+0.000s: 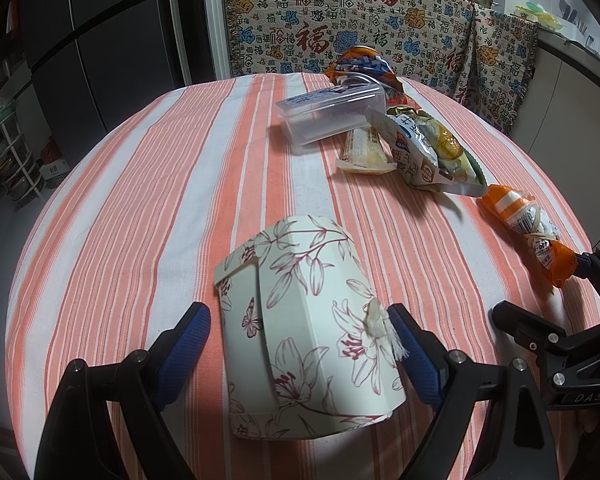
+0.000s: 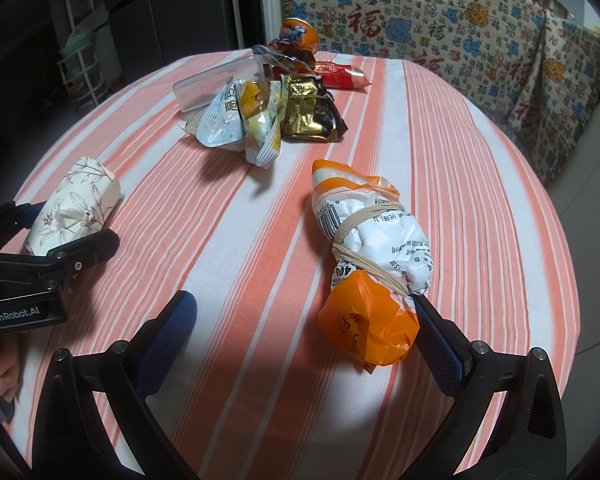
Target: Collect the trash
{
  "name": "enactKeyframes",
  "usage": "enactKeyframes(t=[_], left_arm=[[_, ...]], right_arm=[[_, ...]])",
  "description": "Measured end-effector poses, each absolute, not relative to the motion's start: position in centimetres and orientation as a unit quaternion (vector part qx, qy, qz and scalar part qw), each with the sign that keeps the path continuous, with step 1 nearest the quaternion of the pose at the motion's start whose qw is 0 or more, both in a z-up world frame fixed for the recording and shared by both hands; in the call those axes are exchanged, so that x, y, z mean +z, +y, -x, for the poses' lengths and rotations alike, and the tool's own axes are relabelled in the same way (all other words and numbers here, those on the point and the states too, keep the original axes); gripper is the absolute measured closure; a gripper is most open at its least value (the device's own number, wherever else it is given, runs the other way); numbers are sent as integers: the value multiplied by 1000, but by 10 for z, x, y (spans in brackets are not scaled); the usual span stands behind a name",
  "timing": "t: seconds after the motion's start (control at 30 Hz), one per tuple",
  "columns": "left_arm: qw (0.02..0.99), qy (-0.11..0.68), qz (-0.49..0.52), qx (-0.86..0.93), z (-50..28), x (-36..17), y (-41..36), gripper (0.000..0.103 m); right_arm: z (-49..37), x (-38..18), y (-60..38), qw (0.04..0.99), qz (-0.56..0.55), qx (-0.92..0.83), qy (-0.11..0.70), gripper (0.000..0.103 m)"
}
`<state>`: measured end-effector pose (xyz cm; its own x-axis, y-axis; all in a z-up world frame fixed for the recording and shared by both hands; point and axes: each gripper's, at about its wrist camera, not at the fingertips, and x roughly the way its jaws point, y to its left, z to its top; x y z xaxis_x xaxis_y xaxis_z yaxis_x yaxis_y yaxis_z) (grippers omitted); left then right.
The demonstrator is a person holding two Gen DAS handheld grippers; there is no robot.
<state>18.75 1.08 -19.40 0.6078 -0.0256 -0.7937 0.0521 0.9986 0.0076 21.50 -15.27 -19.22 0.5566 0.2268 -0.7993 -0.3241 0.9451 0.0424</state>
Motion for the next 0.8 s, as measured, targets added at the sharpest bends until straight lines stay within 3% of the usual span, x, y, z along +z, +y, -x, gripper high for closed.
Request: enactKeyframes(t=[0.37, 0.6, 0.8], left_arm=[[897, 441, -7, -29, -186, -193, 13, 12], [896, 431, 45, -101, -171, -187, 27, 12], [890, 442, 31, -111, -178, -182, 12, 12]], right_arm=[[-215, -191, -156, 879, 45, 168, 443, 1], [-225, -178, -202, 856, -45, 222, 464, 1], [-234, -160, -205, 865, -21, 233, 445, 6]])
